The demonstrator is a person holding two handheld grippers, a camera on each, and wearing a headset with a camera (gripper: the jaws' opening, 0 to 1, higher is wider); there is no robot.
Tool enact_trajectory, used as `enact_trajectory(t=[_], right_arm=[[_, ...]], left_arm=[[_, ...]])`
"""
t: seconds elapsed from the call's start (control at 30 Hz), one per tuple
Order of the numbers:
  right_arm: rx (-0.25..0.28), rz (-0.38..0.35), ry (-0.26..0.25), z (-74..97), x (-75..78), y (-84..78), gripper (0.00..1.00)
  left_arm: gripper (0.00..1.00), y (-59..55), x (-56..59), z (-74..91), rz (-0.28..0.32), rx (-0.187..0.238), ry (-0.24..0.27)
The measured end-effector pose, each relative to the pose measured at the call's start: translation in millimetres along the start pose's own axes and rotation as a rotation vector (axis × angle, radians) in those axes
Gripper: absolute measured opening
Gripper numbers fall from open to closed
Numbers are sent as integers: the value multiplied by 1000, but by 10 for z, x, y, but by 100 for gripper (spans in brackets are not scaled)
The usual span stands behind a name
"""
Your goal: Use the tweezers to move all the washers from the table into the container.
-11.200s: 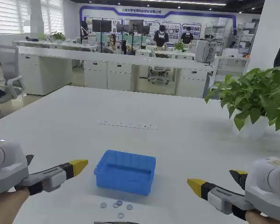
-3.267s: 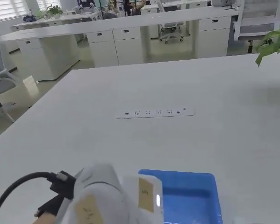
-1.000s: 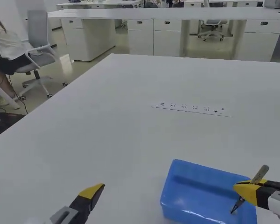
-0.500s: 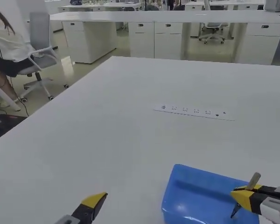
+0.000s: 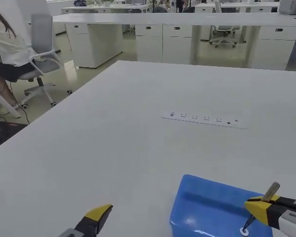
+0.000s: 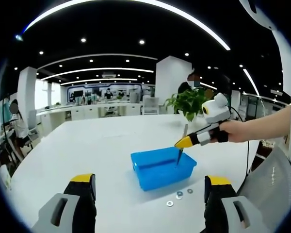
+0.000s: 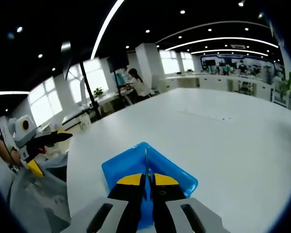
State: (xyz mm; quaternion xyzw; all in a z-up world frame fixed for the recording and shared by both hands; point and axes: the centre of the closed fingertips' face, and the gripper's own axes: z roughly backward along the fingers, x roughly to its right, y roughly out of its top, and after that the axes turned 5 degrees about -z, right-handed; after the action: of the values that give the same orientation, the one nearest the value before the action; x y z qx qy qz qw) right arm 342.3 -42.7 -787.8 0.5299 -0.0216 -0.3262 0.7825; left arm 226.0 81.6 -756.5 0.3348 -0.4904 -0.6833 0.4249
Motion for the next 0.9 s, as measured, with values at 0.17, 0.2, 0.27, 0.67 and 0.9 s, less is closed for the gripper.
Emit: enact_trajectory(t=[0.17,0.2,0.27,0.67,0.9], right_arm=[[47,-27,21,99,-141,112,3],[61,-41,32,122,-183,136,3],[76,-56,49,159,-260,154,3],[80,-126,102,219,-550,-53,3],[49,-156,108,179,-587,-247,3]], left_arm=[[94,2,-7,4,0,1,4],[94,1,-7,5,2,1,4],[94,3,-10,7,1,2,6],[93,1,0,9,2,3,0],[93,-8,7,9,3,-2,-2]])
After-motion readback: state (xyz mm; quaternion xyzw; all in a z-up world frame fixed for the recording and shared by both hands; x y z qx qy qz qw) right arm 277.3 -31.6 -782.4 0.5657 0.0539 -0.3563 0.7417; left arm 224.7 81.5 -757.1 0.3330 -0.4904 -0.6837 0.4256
